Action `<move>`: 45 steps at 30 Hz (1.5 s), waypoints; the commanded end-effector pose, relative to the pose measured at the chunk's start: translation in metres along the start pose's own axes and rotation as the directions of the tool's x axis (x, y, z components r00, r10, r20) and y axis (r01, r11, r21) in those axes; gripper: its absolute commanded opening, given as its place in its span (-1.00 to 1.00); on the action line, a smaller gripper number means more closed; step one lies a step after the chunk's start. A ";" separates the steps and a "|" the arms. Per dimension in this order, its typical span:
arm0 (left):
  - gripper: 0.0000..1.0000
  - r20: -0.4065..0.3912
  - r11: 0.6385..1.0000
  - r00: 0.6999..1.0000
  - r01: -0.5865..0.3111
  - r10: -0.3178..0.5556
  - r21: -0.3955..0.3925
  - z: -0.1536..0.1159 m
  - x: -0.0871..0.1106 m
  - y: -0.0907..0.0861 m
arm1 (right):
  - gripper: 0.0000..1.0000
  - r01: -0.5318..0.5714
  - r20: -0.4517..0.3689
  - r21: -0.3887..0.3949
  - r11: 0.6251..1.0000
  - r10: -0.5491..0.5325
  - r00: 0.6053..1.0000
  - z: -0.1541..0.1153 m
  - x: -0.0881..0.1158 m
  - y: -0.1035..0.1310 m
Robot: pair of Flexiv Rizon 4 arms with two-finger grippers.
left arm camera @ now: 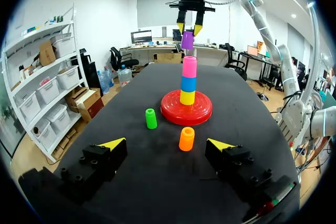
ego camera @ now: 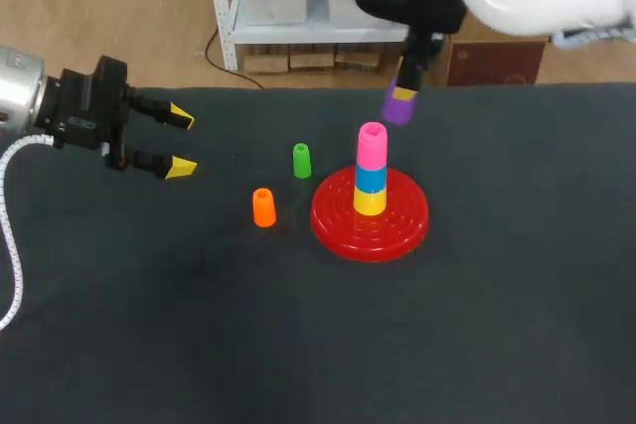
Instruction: Pick up and stack the cylinders on the red base in this order: pink,purple,orange,green
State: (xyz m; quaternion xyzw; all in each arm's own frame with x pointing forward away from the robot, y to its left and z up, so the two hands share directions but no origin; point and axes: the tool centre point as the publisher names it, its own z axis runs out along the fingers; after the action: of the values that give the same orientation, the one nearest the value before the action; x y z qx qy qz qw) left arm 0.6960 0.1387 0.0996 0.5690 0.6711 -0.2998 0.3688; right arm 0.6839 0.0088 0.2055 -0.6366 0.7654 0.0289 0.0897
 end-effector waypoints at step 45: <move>1.00 0.002 1.000 1.000 -0.002 0.002 0.000 -0.001 0.001 0.000 | 1.00 -0.025 -0.083 -0.110 0.994 0.016 0.996 0.036 -0.019 0.022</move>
State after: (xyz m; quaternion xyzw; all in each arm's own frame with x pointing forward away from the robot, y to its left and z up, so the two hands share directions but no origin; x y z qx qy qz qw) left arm 0.6960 0.1387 0.0996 0.5690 0.6711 -0.2998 0.3688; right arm 0.6769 0.0384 0.1719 -0.6321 0.7727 0.0574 0.0027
